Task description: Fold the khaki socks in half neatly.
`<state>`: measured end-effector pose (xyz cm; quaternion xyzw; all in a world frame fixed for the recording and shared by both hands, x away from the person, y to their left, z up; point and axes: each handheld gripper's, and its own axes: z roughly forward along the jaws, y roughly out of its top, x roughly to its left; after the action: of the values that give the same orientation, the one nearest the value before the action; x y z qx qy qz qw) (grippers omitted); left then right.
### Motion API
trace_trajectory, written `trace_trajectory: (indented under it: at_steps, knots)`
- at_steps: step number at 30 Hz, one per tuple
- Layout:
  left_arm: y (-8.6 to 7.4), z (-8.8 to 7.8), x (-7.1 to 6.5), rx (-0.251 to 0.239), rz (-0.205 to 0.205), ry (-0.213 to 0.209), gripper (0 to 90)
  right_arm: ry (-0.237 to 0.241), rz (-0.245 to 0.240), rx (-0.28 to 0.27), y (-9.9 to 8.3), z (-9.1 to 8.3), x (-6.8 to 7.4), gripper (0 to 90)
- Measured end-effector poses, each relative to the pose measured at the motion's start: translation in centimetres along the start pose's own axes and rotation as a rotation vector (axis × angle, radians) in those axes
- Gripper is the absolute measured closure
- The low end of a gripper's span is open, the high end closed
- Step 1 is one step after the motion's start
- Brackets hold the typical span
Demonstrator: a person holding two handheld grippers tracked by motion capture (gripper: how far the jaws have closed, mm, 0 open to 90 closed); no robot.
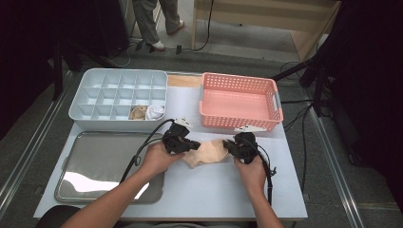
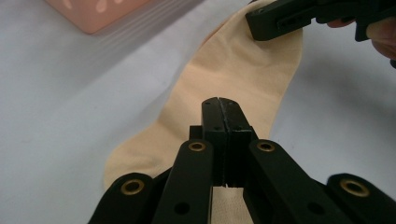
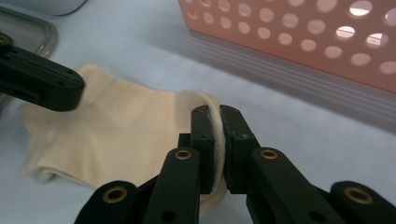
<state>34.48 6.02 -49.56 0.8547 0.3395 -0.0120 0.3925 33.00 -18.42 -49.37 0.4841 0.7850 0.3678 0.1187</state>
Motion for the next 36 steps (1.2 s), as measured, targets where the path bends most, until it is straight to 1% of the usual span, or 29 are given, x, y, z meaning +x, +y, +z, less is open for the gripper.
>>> trace_trajectory:
  at_steps: [1, 2, 3, 6, 7, 8, 10, 13, 16, 21, 26, 27, 29, 32, 33, 36]
  knots:
    - [0.0, 0.3, 0.0, 0.006, 0.001, 0.0, 90.0, 0.003, 0.004, 0.003, 0.0, -0.1, 0.1, 85.6]
    - [0.0, 0.5, 0.1, 0.009, 0.002, -0.001, 90.0, 0.007, -0.002, -0.003, 0.1, -0.2, 0.3, 85.6]
    - [-0.1, 0.7, 0.1, 0.018, 0.004, 0.006, 90.0, 0.007, -0.002, -0.003, 0.2, -0.2, 0.3, 85.6]
    - [-0.3, 1.1, 0.3, 0.035, -0.003, 0.013, 90.0, 0.023, 0.006, -0.01, 0.3, -0.4, 0.8, 85.6]
    - [-0.4, 1.2, 0.4, 0.042, -0.006, 0.011, 90.0, 0.026, 0.0, -0.013, 0.4, -0.5, 0.9, 85.5]
    - [-0.4, 1.3, 0.5, 0.045, -0.003, 0.012, 90.0, 0.028, 0.005, -0.008, 0.5, -0.6, 1.2, 85.5]
    - [-0.4, 1.4, 0.5, 0.047, -0.001, 0.014, 90.0, 0.034, -0.013, -0.013, 0.7, -0.7, 1.6, 85.5]
    - [-0.5, 1.2, 0.7, 0.042, -0.018, 0.01, 90.0, 0.049, -0.031, -0.022, 0.9, -0.8, 2.4, 85.5]
    - [-0.5, 0.7, 0.7, 0.037, -0.015, 0.017, 90.0, 0.059, -0.042, -0.025, 0.9, -0.7, 2.9, 85.5]
    - [-0.5, -0.4, 0.8, 0.026, -0.007, 0.018, 90.0, 0.073, -0.046, -0.007, 0.9, -0.1, 3.7, 85.5]
    - [-0.9, -1.7, 1.1, 0.013, -0.026, 0.013, 89.3, 0.101, -0.037, -0.017, 0.8, 0.3, 4.3, 85.5]
    - [-1.0, -2.2, 1.2, 0.013, -0.027, 0.015, 89.3, 0.102, -0.037, -0.018, 0.8, 0.4, 4.4, 85.5]
    - [-1.0, -2.7, 1.2, 0.003, -0.036, 0.012, 88.9, 0.115, -0.045, -0.017, 0.7, 0.6, 4.7, 85.5]
    - [-1.1, -3.8, 1.3, -0.015, -0.04, 0.012, 88.2, 0.133, -0.053, -0.013, 0.7, 0.9, 5.2, 85.5]
    - [-1.2, -4.0, 1.4, -0.024, -0.044, 0.009, 87.9, 0.137, -0.065, -0.014, 0.7, 0.9, 5.3, 85.5]
    - [-1.5, -4.6, 1.4, -0.039, -0.048, 0.022, 87.8, 0.146, -0.074, -0.02, 0.8, 1.0, 5.8, 85.5]
